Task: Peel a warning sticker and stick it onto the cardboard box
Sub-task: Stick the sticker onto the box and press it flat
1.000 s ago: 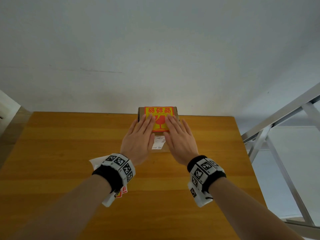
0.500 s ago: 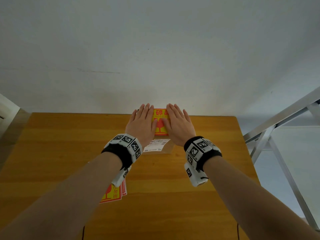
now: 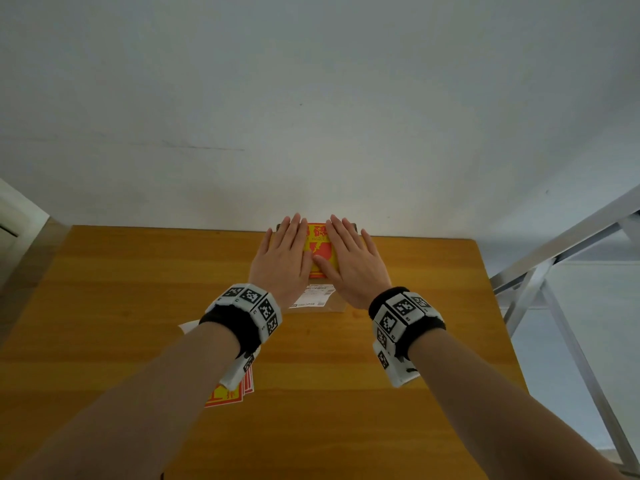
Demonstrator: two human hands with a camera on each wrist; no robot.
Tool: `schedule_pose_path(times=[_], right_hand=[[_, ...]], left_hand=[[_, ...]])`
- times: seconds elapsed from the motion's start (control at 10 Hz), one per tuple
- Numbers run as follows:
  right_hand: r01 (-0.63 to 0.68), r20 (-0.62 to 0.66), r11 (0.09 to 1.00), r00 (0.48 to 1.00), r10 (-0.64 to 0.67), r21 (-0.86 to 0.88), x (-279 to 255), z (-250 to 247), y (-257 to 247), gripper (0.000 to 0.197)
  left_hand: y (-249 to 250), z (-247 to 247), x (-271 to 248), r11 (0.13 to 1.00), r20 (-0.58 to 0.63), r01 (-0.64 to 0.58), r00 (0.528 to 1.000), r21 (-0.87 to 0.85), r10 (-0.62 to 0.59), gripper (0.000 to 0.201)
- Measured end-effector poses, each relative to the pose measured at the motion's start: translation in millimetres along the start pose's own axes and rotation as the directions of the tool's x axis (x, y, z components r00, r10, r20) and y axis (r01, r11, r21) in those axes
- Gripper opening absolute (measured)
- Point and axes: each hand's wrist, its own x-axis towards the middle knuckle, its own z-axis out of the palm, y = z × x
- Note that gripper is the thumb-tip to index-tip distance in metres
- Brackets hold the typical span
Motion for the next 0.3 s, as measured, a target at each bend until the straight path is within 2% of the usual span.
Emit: schedule_pose_path(times=[0.1, 0.3], right_hand=[[-0.007, -0.032, 0.991, 0.999, 0.012, 0.13, -8.0, -5.6, 5.2, 0.068], [-0.02, -0.078, 0.978, 0.996, 0.036, 0.206, -27.1, -10.3, 4.5, 0.059]], left_hand=[[-5.3, -5.3, -12.6, 0.998, -0.02, -0.003, 1.0, -0.061, 0.002, 0.058], [-12.6, -12.7, -42.7, 0.996, -0.035, 0.035, 0.999, -0.078, -0.038, 0.061]])
